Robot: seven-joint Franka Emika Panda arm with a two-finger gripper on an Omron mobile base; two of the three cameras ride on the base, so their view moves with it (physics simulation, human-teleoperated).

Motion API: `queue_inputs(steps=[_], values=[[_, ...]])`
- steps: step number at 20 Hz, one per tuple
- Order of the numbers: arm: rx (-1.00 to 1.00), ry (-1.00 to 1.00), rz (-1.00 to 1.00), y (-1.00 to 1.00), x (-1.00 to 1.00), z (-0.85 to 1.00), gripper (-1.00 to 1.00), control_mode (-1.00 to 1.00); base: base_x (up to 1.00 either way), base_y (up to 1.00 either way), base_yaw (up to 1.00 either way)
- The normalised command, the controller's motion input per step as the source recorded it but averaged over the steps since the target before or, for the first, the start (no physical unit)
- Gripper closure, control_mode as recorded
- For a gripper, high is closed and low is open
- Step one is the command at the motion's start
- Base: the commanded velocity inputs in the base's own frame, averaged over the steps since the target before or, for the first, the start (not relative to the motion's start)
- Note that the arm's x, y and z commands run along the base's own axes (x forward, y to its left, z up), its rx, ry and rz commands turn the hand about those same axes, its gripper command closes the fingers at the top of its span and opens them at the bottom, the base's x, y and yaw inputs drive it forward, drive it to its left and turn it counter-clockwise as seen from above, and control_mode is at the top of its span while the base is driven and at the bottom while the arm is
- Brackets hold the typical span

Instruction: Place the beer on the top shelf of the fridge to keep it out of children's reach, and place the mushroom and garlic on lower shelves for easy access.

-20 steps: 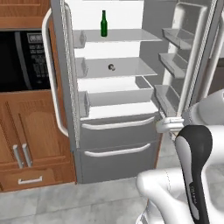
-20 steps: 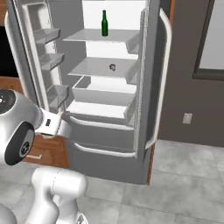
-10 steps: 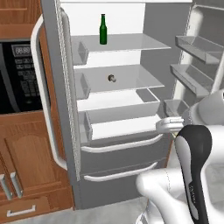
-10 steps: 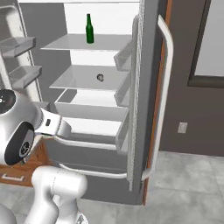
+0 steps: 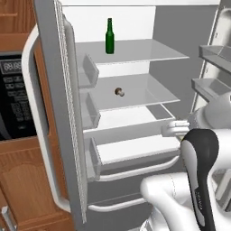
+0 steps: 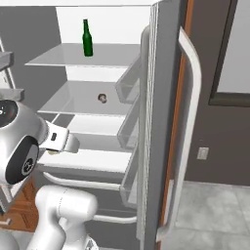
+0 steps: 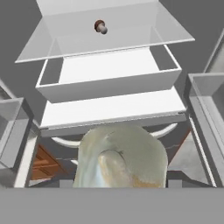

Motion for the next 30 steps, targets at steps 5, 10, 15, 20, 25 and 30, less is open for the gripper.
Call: queue_inputs(steps=[5, 10, 15, 20, 25, 30], values=[[0.00, 0.00, 0.00, 0.00, 0.00, 0.00, 1.00, 1.00, 0.49, 0.02, 0.00], [0.00, 0.00, 0.00, 0.00, 0.00, 0.00, 1.00, 1.00, 0.40, 0.00, 0.06], [0.00, 0.00, 0.00, 0.00, 0.00, 0.00, 1.00, 1.00, 0.39, 0.00, 0.12], [0.00, 0.00, 0.00, 0.00, 0.00, 0.00, 1.00, 1.00, 0.33, 0.00, 0.13], [0.00, 0.00, 0.00, 0.00, 0.00, 0.00, 1.00, 1.00, 0.16, 0.00, 0.16], [0.00, 0.00, 0.00, 0.00, 0.00, 0.00, 1.00, 1.00, 0.21, 0.00, 0.17]])
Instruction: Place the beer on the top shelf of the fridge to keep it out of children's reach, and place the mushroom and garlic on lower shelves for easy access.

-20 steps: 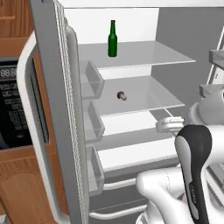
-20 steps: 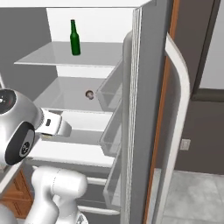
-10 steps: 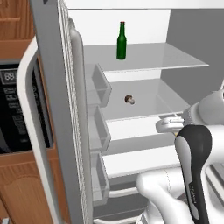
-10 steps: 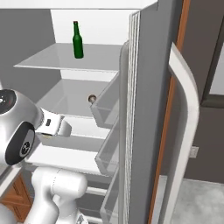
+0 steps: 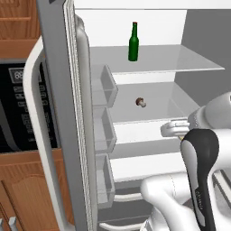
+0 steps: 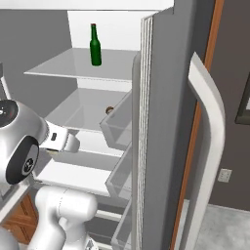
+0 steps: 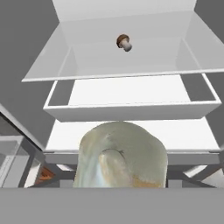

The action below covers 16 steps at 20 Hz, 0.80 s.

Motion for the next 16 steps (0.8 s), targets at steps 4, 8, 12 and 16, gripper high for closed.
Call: queue_inputs(steps=[4, 8, 12, 16], values=[[0.00, 0.00, 0.03, 0.00, 0.41, -0.02, 1.00, -1.00, 0.00, 0.00, 0.00], [0.00, 0.00, 0.00, 0.00, 0.59, 0.00, 1.00, -1.00, 0.00, 0.00, 0.00], [0.00, 0.00, 0.00, 0.12, 0.65, -0.07, 1.00, -1.00, 0.00, 0.00, 0.00], [0.00, 0.00, 0.00, 0.20, 0.65, -0.23, 1.00, -1.00, 0.00, 0.00, 0.00]])
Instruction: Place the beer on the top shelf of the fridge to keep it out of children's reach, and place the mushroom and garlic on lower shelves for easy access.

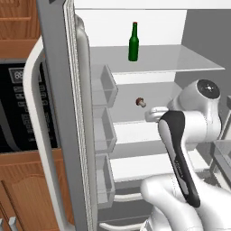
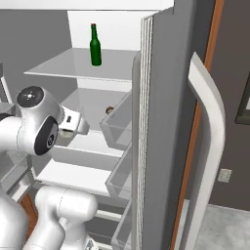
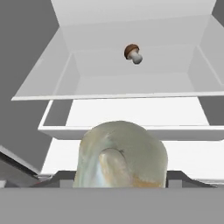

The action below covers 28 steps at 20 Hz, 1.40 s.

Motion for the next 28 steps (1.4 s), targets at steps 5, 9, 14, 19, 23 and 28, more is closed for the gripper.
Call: queue_inputs(steps=[5, 9, 14, 19, 23, 28], values=[[0.00, 0.00, 0.00, 0.23, 0.67, -0.33, 1.00, -1.00, 0.00, 0.00, 0.00], [0.00, 0.00, 0.00, 0.13, 0.65, -0.29, 1.00, -1.00, 0.00, 0.00, 0.00], [0.00, 0.00, 0.00, 0.08, 0.70, -0.25, 1.00, -1.00, 0.00, 0.00, 0.00], [0.00, 0.00, 0.00, 0.10, 0.67, -0.22, 1.00, -1.00, 0.00, 0.00, 0.00], [0.00, 0.03, 0.00, 0.10, 0.57, -0.12, 1.00, -1.00, 0.00, 0.00, 0.00], [0.00, 0.05, 0.00, 0.07, 0.58, -0.14, 1.00, -1.00, 0.00, 0.00, 0.00]])
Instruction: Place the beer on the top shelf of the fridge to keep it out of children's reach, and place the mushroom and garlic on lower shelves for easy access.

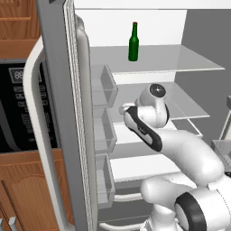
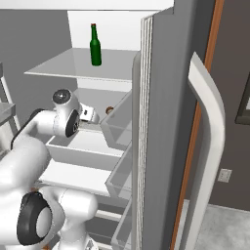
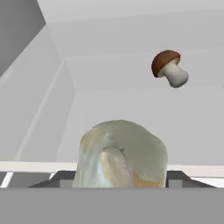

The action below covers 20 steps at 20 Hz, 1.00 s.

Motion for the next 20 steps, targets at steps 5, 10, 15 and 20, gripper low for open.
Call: queue_inputs(steps=[5, 10, 15, 20], values=[[0.00, 0.05, 0.00, 0.06, 0.59, -0.21, 1.00, -1.00, 0.00, 0.00, 0.00], [0.00, 0.03, 0.00, 0.03, 0.57, -0.25, 1.00, -1.00, 0.00, 0.00, 0.00], [0.00, 0.00, 0.00, 0.00, 0.54, -0.39, 1.00, -1.00, 0.00, 0.00, 0.00], [0.00, 0.00, 0.00, 0.06, 0.54, -0.42, -1.00, -1.00, 0.00, 0.00, 0.00]])
